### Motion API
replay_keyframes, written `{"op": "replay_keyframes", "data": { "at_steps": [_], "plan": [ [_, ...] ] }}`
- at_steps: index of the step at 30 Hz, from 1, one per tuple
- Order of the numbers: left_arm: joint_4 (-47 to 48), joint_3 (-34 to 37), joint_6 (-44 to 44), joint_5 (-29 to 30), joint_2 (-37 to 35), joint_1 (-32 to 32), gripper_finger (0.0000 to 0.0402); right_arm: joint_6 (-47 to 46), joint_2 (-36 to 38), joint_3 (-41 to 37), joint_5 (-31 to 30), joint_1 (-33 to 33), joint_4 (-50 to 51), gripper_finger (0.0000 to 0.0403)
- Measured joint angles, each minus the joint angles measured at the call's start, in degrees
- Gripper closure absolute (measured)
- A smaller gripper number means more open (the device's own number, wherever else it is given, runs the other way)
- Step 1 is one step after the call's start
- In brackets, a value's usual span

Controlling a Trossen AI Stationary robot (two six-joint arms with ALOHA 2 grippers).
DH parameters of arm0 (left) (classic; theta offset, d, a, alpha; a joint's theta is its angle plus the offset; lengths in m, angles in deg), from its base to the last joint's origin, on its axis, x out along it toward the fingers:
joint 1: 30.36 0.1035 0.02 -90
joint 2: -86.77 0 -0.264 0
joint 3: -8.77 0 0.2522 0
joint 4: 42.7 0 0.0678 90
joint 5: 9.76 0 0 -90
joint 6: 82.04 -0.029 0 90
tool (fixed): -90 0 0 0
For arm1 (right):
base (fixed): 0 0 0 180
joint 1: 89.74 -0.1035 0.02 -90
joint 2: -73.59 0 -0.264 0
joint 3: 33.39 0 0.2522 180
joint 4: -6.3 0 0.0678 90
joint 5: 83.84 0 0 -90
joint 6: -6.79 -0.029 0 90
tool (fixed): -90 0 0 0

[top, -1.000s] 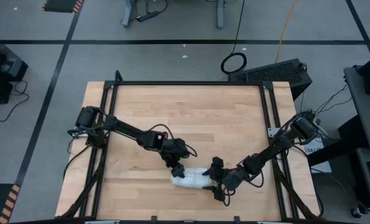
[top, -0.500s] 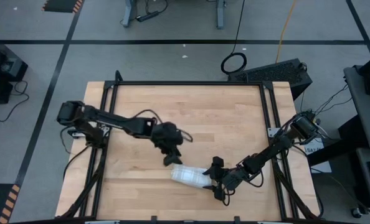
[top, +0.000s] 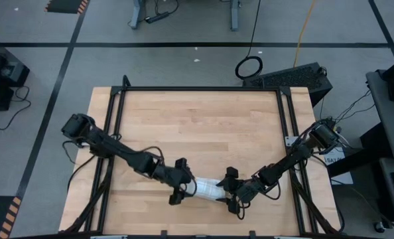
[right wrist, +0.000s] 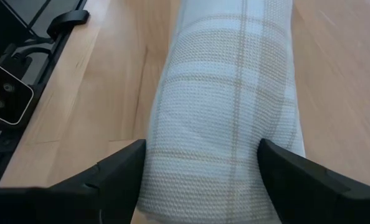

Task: Roll towel
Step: Roll the towel

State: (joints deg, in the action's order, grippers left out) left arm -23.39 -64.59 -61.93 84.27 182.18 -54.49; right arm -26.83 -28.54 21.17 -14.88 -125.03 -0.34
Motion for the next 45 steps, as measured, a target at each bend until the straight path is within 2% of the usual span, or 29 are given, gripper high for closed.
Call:
{"op": "replay_keyframes", "data": {
  "at_steps": [2, 5, 12, 18, 25, 29, 35, 40, 45],
  "plan": [
    [0.19, 0.0, -1.17, 2.91, 1.74, -0.82, 0.0018, 0.16, 0.0, 0.0, 0.02, 0.0, 0.02, 0.0106],
    [-0.71, 0.0, -1.59, 3.73, 3.61, -1.37, 0.0004, 0.26, 0.0, 0.0, 0.17, 0.02, 0.07, 0.0106],
    [-0.97, -0.13, -1.59, 4.83, 8.79, -2.86, 0.0006, 0.48, -0.02, -0.02, 0.2, 0.02, 0.2, 0.0106],
    [-1.16, -0.15, 0.29, 9.27, 11.06, -3.79, 0.0006, 1.23, -0.04, -0.04, 0.17, 0.04, 0.42, 0.0106],
    [-0.91, -0.13, 2.67, 6.58, 11.15, -3.55, 0.0006, 1.29, 2.81, -0.2, -0.52, 0.19, 1.41, 0.0106],
    [-0.1, 0.01, 6.14, 4.9, 11.35, -3.53, 0.0007, -1.36, 6.9, -0.2, -0.63, 0.42, 5.8, 0.0106],
    [-0.2, 0.11, 6.86, 5.34, 11.42, -3.51, 0.0035, -3.13, 10.78, -0.2, -0.6, 0.33, 9.98, 0.0106],
    [-1.22, 0.09, 6.61, 6.73, 11.4, -3.48, 0.0063, -1.95, 9.25, -0.17, -0.68, 0.42, 9.15, 0.0106],
    [-1.79, 0.09, 6.96, 6.8, 11.37, -3.49, 0.0068, -1.98, 7.23, -0.17, -0.74, 0.42, 7.47, 0.0106]
  ]
}}
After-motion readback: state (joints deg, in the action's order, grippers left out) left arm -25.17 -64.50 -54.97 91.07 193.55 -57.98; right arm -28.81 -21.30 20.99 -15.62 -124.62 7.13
